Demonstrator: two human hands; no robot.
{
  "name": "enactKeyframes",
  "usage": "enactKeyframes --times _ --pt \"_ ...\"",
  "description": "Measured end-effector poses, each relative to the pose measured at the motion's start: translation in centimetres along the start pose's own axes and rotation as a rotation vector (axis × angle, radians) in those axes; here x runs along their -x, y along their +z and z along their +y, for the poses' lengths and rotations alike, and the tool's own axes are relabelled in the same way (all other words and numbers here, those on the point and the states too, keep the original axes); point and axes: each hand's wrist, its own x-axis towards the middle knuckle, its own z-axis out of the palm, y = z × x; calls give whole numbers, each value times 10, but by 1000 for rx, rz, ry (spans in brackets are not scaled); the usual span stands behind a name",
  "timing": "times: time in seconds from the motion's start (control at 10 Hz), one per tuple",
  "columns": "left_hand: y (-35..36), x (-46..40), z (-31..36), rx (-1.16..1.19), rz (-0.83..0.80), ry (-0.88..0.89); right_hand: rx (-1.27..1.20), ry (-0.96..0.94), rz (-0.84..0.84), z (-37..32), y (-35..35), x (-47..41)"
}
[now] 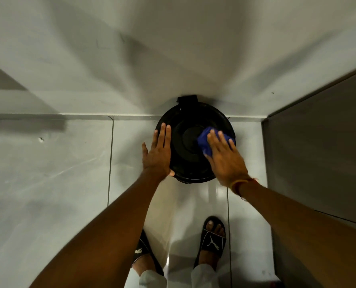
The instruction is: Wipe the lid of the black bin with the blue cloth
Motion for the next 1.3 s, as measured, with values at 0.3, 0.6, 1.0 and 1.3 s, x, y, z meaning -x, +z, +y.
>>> enactKeyframes --times 0.3,0.6,1.0,1.3 --pt "-23 31 1 354 53 -290 -525 107 -157 -68 -26 18" --pt "-287 190 63 1592 -193 -438 -349 -171 242 -162 -210 124" --pt "-524 387 -129 1408 559 -431 -1685 -11 -301 -433 -458 148" --pt "-512 388 -299 978 393 -844 -1561 160 -636 -599 -448 134"
